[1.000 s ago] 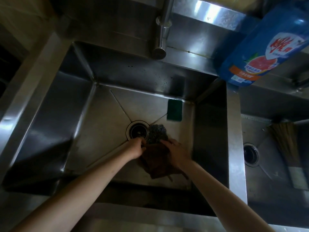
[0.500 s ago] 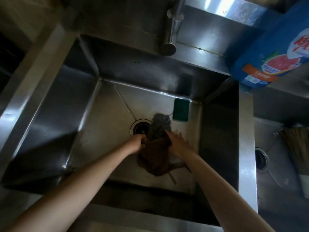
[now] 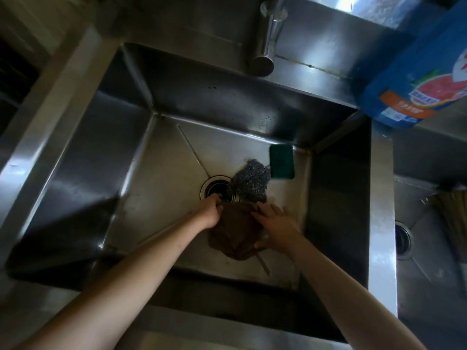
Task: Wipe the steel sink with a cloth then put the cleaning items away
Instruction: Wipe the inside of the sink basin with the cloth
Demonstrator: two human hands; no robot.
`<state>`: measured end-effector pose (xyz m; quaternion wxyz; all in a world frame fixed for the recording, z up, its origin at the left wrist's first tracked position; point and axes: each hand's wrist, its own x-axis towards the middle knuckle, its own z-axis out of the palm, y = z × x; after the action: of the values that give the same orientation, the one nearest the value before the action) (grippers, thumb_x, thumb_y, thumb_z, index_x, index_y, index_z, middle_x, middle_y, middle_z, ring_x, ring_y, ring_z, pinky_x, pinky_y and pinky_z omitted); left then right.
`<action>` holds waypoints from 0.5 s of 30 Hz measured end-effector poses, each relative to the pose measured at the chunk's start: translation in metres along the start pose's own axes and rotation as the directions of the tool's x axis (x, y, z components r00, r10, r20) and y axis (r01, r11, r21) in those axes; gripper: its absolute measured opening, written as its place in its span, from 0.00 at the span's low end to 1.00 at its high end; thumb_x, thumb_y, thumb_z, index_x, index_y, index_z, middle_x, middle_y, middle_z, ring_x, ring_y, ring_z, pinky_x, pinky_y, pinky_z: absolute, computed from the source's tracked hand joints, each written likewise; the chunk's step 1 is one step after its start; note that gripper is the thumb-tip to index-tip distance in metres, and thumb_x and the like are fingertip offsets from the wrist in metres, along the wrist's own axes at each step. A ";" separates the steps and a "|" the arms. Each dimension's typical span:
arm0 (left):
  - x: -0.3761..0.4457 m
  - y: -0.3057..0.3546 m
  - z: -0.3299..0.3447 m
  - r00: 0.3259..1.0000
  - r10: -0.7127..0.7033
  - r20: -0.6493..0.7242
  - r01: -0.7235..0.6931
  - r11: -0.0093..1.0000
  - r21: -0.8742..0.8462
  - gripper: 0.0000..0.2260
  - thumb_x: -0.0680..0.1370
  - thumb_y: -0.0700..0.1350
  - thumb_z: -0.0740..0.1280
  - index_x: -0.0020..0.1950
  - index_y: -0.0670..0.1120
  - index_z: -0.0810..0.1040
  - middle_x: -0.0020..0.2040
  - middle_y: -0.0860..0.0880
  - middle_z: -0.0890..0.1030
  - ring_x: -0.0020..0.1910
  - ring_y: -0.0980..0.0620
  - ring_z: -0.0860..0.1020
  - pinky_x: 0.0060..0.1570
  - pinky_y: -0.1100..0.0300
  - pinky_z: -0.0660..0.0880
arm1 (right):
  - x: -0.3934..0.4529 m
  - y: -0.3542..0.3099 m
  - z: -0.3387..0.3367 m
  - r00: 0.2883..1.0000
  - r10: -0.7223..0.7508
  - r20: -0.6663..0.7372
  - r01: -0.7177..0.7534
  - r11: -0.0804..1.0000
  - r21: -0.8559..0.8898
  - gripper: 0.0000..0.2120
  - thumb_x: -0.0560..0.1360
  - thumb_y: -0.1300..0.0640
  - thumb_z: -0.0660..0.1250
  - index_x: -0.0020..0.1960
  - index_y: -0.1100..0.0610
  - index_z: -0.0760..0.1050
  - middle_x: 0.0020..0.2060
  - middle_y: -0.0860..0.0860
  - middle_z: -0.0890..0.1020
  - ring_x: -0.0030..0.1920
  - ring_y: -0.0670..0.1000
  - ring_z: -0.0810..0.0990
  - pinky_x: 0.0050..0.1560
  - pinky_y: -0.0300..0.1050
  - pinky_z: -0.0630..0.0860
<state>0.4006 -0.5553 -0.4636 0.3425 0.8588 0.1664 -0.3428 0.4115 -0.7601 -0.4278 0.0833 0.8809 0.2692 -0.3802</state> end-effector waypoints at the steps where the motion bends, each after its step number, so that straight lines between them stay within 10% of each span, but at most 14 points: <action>1: 0.001 -0.001 0.002 1.000 -0.024 0.001 0.024 1.000 -0.008 0.10 0.81 0.45 0.59 0.58 0.40 0.71 0.56 0.39 0.76 0.54 0.40 0.75 0.51 0.53 0.71 | -0.003 0.001 0.004 1.000 0.004 0.010 -0.004 1.000 0.000 0.42 0.71 0.39 0.68 0.77 0.48 0.51 0.77 0.51 0.48 0.77 0.58 0.49 0.74 0.59 0.50; 7: 0.002 0.000 0.001 0.992 -0.108 0.068 0.103 0.992 0.078 0.24 0.74 0.55 0.69 0.61 0.40 0.72 0.58 0.41 0.77 0.57 0.41 0.76 0.53 0.52 0.72 | -0.013 0.012 0.025 0.995 0.086 0.051 -0.083 0.995 -0.051 0.35 0.76 0.45 0.62 0.77 0.48 0.50 0.74 0.54 0.59 0.71 0.60 0.59 0.69 0.57 0.60; 15: -0.002 -0.003 0.000 0.987 0.065 0.147 -0.089 0.983 0.163 0.07 0.78 0.44 0.64 0.48 0.46 0.66 0.49 0.44 0.74 0.48 0.45 0.73 0.43 0.56 0.65 | -0.015 0.001 0.028 0.987 0.087 0.133 -0.097 0.992 0.075 0.22 0.77 0.51 0.60 0.71 0.49 0.65 0.66 0.55 0.72 0.64 0.59 0.71 0.63 0.52 0.70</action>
<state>0.3977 -0.5534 -0.4633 0.2923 0.8641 0.0784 -0.4021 0.3856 -0.7769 -0.4366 0.0822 0.8685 0.2066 -0.4431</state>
